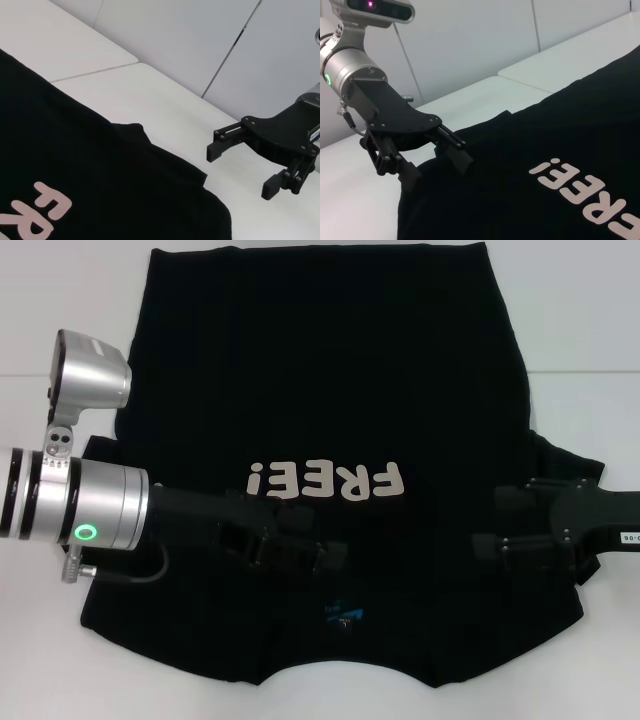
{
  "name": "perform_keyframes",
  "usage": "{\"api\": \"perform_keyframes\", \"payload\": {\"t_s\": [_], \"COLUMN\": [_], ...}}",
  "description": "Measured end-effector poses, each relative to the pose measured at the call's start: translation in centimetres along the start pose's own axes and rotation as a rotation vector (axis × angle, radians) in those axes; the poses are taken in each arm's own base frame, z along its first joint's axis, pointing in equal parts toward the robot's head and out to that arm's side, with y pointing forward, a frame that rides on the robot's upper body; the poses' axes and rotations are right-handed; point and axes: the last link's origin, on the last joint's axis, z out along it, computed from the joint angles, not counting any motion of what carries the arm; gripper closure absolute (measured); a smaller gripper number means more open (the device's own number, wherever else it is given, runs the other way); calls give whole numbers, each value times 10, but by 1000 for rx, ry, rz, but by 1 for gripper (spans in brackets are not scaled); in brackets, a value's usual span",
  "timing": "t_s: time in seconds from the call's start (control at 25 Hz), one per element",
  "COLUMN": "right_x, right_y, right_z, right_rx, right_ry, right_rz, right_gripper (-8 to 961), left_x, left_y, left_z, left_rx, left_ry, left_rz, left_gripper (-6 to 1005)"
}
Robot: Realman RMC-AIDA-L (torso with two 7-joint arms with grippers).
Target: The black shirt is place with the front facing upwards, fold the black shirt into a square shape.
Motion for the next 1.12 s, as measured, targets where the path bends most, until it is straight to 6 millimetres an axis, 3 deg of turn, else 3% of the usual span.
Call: {"api": "perform_keyframes", "payload": {"t_s": [0.68, 0.8, 0.92, 1.12], "right_x": [-4, -15, -32, -68], "right_y": [-6, -19, -35, -56], "right_z": [-3, -6, -11, -22], "right_rx": [43, 110, 156, 198], "right_ry": [-36, -93, -118, -145], "right_rz": [44, 161, 299, 476], "right_gripper": [38, 38, 38, 38], "left_x": [-1, -3, -11, -34], "left_y": [-2, -14, -29, -41], "left_z": [-5, -24, -57, -103], "left_rx": [6, 67, 139, 208], "left_ry": [14, 70, 154, 283], "left_rz": [-42, -173, -375, -652], "left_gripper": [128, 128, 128, 128]}}
